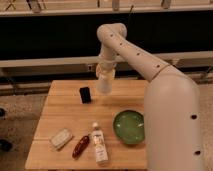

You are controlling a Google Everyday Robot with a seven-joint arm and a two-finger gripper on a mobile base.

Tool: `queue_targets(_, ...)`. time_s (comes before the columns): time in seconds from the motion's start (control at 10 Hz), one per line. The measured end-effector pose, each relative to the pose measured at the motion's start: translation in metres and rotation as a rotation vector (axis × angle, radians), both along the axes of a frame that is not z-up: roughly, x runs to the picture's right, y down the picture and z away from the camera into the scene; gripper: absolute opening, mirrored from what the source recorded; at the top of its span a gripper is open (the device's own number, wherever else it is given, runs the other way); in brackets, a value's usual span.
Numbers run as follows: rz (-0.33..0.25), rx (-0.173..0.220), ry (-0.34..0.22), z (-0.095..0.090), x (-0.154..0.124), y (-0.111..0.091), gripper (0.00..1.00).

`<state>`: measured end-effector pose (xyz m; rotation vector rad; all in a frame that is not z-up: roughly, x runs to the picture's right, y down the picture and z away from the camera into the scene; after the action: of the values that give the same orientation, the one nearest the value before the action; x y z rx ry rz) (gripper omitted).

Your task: Place the ceramic cup over the eraser

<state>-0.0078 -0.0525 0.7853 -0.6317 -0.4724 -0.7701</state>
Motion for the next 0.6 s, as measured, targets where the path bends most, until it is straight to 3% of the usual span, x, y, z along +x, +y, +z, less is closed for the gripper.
queue_targets(0.6, -0.085, 0.003, -0.116, -0.019, -0.060, -0.002, 0.00)
